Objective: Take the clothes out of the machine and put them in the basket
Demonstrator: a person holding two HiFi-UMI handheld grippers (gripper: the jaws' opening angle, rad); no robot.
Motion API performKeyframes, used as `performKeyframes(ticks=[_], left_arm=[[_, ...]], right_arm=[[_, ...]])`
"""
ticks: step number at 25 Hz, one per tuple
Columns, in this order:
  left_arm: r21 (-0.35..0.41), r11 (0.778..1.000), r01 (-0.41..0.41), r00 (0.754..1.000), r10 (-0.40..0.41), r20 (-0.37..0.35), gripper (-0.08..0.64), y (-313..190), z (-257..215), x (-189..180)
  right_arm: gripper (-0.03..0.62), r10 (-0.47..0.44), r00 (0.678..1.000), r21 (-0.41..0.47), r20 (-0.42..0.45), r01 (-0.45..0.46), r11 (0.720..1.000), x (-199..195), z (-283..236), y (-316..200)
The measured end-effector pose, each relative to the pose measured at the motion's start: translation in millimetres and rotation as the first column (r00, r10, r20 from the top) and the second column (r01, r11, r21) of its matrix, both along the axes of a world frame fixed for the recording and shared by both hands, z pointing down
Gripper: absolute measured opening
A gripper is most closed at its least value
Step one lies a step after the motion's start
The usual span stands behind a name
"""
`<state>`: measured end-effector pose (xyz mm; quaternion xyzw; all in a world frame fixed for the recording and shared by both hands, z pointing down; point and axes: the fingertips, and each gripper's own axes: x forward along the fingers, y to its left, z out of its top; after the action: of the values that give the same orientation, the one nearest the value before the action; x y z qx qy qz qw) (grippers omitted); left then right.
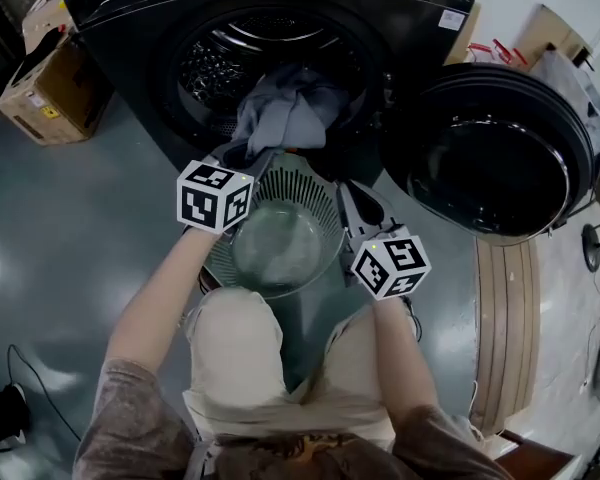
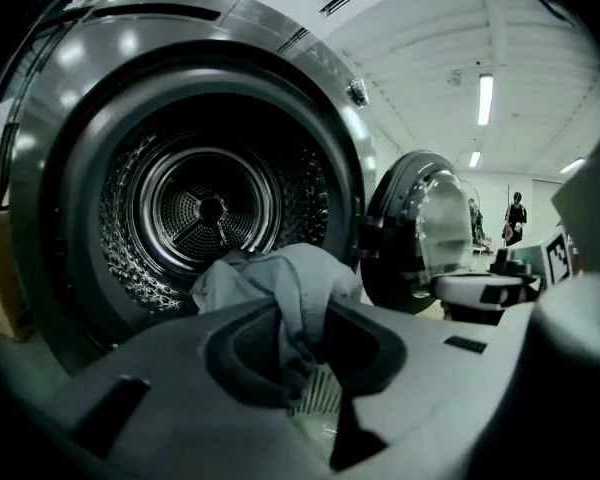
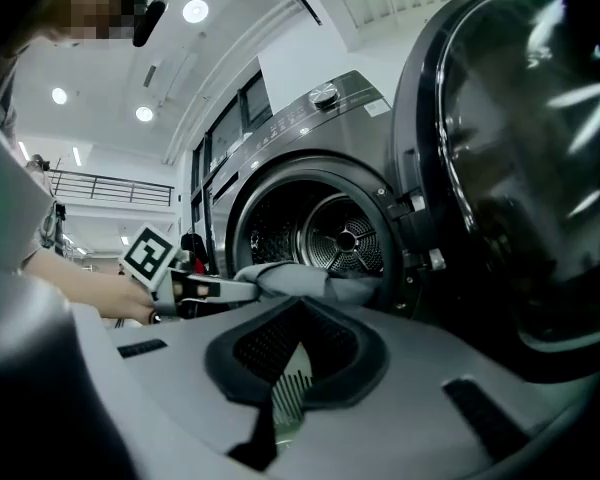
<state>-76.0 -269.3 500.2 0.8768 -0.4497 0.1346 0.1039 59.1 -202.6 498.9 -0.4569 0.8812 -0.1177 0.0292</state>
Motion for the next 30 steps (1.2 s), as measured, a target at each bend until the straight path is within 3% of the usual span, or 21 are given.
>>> performKeyframes(ticks=[7,14,19,30], left_arm=[[0.03,0.998,-0.047,0.997,0.046,0.061,0.071,65,-22,-3],[0.0,0.997,-0.08,0.996,0.08,0.047,0.082,89,-24,3],[0.01,0.998,-0.059,0.997,0.058,0.049,0.255,81,-16,6],[0.039,0.999,-0.03,0.996,0.027,0.084,0.339,1,11,22]], right_arm=[[-0.003,-0.016,1.0,0.005,-0.001,0.016,1.0,-3,0,0],[-0.003,-0.018,1.0,0.005,0.0,0.018,1.0,-6,-3,3],[-0.003,-0.016,1.0,0.026,-0.015,0.017,1.0,-4,-10,10],[-0.003,-0.009,1.0,0.042,-0.023,0.01,0.999,0,-19,21]])
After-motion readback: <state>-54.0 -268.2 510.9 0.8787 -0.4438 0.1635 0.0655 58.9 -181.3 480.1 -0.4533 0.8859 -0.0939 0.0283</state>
